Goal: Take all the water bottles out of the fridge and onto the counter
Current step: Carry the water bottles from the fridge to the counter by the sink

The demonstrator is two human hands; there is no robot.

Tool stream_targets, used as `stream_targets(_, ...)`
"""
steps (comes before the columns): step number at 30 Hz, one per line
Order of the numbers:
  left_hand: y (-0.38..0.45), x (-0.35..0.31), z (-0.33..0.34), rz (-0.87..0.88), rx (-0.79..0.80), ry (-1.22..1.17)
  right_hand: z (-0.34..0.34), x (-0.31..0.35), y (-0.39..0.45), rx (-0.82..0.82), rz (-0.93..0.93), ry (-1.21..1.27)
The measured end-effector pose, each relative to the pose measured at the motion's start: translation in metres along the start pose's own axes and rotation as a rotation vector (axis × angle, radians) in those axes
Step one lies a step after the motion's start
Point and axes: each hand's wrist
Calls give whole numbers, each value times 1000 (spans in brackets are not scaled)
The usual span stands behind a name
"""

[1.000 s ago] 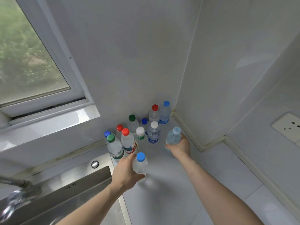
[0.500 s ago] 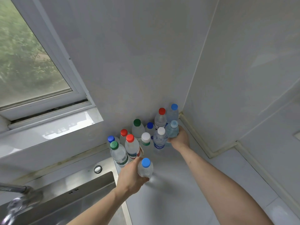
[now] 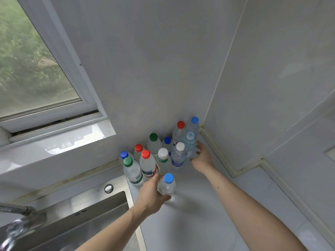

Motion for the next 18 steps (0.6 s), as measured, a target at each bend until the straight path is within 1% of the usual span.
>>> stream_targets(3, -3, 2, 1, -4, 4, -57, 11, -15, -31, -86, 49, -19)
stream_targets(5, -6, 2, 0, -4, 6, -87, 23, -26, -58, -86, -13, -35)
stream_targets(6, -7, 3, -2, -6, 17, -95, 29, -30, -70, -50, -51, -49)
stream_targets(9, -14, 3, -7, -8, 56, -88, 44, -35, -103, 185, -146, -128)
stream_targets(11, -19, 4, -12, -4, 60, -57, 51, -32, -115, 285, -220, -179)
stream_targets(14, -28, 4, -20, -17, 68, -29, 59, -19, -120, 307, -300, -223)
stream_targets(18, -40, 11, -32, -67, 42, 25, 68, 3, -121, 278, -329, -232)
Point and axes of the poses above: each hand's wrist, its own y-axis towards the middle knuckle, its own z-axis out of the palm, x = y × z, and after that the axes turned 6 degrees about x, right-handed
